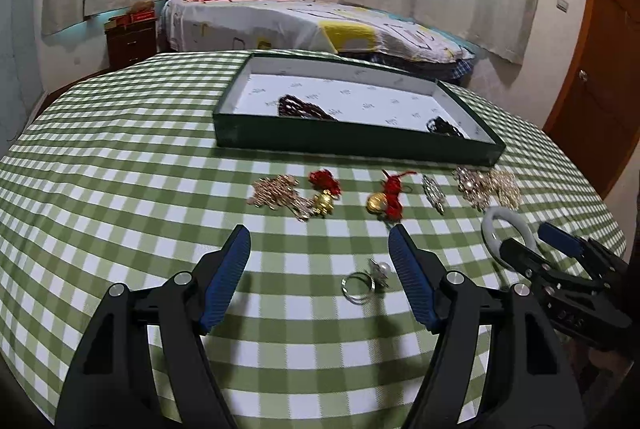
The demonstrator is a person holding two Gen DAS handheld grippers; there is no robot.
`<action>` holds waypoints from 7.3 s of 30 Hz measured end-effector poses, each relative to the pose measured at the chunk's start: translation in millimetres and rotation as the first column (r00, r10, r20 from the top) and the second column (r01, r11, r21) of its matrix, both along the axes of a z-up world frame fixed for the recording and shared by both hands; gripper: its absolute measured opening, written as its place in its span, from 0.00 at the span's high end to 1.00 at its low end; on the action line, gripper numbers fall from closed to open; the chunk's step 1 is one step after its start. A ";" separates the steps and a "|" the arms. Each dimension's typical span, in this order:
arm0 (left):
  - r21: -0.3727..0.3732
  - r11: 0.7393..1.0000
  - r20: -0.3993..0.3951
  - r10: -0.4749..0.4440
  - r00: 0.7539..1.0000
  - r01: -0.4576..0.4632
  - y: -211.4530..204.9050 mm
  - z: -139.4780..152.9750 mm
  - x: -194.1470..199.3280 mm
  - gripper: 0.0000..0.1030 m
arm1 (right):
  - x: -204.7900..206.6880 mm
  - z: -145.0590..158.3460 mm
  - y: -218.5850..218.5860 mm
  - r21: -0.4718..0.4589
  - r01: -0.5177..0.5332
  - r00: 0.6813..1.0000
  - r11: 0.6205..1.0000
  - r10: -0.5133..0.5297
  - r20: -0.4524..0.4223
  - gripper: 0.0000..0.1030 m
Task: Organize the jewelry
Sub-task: 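Withdraw both tools from the box toward the remaining jewelry, then grasp the silver pearl ring with the left gripper while the right grasps the white jade bangle, then lift both items into the green box and open both grippers, then withdraw both tools from the box back over the table, then lower the left gripper onto the gold chain brooch and close it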
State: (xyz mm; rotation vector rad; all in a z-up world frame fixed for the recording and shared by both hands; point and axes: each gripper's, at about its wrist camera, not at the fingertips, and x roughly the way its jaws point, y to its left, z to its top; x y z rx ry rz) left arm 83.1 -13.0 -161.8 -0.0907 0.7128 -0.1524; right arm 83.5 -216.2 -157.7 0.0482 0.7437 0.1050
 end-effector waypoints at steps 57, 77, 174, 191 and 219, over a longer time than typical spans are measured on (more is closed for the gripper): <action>0.045 0.988 -0.048 -0.148 0.988 0.150 -31.1 -9.4 4.9 0.86 | -1.0 -2.5 -0.1 0.002 -0.001 1.000 1.000 0.001 0.004 0.35; -0.017 0.992 0.060 -0.124 0.991 0.125 -26.4 45.5 39.7 0.86 | 18.5 46.3 7.3 0.019 -0.017 0.994 1.000 0.015 0.112 0.36; -0.016 0.998 -0.055 0.060 0.997 -0.061 25.7 3.7 40.5 0.40 | 20.5 17.8 8.5 0.001 -0.031 0.999 1.000 0.031 0.020 0.36; 0.017 0.997 -0.161 0.075 0.984 -0.073 24.5 -12.2 80.5 0.42 | 18.3 8.8 11.8 0.007 -0.034 0.999 0.999 0.034 -0.003 0.36; 0.033 0.998 -0.117 0.049 0.992 -0.046 37.9 -6.1 66.0 0.87 | 29.2 16.1 7.0 0.015 -0.019 1.000 1.000 0.019 -0.001 0.36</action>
